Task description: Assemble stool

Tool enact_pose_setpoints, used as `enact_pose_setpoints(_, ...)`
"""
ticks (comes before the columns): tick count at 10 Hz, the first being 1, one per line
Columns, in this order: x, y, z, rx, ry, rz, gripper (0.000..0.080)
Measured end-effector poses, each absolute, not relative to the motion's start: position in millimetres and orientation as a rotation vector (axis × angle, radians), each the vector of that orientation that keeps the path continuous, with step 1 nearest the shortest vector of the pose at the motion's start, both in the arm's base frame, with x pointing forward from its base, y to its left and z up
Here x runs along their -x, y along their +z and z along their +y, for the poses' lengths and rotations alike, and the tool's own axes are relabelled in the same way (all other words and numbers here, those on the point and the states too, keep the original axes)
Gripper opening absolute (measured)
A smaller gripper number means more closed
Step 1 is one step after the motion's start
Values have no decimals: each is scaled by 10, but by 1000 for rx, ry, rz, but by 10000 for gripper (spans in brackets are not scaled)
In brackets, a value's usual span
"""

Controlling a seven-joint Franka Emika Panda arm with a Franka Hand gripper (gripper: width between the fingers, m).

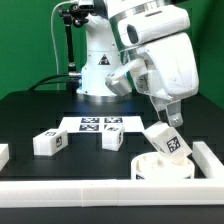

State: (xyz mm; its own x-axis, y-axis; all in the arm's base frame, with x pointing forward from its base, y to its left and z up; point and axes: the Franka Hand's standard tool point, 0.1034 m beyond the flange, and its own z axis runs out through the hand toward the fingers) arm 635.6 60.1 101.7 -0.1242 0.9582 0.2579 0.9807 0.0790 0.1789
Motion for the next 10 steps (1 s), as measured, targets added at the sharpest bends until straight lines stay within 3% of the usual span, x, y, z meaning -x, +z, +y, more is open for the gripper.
enact_pose_setpoints(1,-6355,1016,600,2029,-475,-2253,230)
enact_pose_setpoints(2,-6355,1017,600,2029,-475,-2253,54)
enact_pose_setpoints(3,-6358,1024,599,2030,-476,-2254,9)
enact_pose_setpoints(8,-6389,1125,543,1977,-482,-2349,1)
enact_pose_setpoints(9,-6356,1118,481,1983,-483,-2351,81)
enact_pose_setpoints(10,-6346,1106,462,2001,-480,-2331,273)
